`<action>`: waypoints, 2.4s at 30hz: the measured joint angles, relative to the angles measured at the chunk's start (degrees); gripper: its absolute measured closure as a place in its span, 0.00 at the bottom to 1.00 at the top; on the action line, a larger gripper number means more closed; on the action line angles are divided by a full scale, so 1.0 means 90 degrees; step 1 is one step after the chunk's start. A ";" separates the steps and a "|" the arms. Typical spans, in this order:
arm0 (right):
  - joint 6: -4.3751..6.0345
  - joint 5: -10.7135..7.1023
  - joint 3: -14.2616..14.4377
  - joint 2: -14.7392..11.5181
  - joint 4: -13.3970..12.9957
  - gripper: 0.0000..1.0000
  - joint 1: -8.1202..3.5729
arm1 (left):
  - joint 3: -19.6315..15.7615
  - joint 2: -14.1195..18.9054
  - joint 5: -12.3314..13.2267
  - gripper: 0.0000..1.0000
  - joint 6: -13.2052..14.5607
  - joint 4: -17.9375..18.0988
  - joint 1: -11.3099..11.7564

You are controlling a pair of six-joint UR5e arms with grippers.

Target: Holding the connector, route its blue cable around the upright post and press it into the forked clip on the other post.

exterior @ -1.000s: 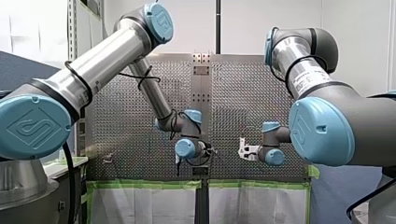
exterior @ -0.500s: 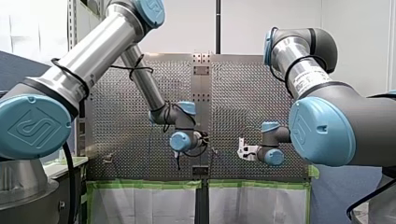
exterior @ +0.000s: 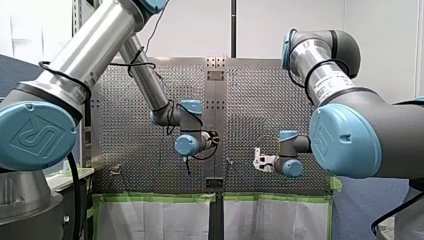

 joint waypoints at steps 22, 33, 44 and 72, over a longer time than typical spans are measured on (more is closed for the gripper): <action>0.0002 0.0003 -0.0018 0.0002 0.0050 1.00 0.0005 | -0.1223 0.1224 -0.0011 0.02 -0.0095 0.0080 0.0008; 0.0005 -0.0007 -0.0017 0.0003 0.0051 1.00 0.0006 | -0.1885 0.1884 -0.0041 0.02 -0.0225 0.0576 0.0086; 0.0001 -0.0006 -0.0017 0.0003 0.0051 1.00 0.0019 | -0.2616 0.2498 -0.0050 0.02 -0.0432 0.0546 0.0206; -0.0799 0.0793 -0.0435 -0.0395 0.0998 1.00 0.0063 | -0.3091 0.2288 -0.0054 0.02 -0.0238 0.1061 0.0471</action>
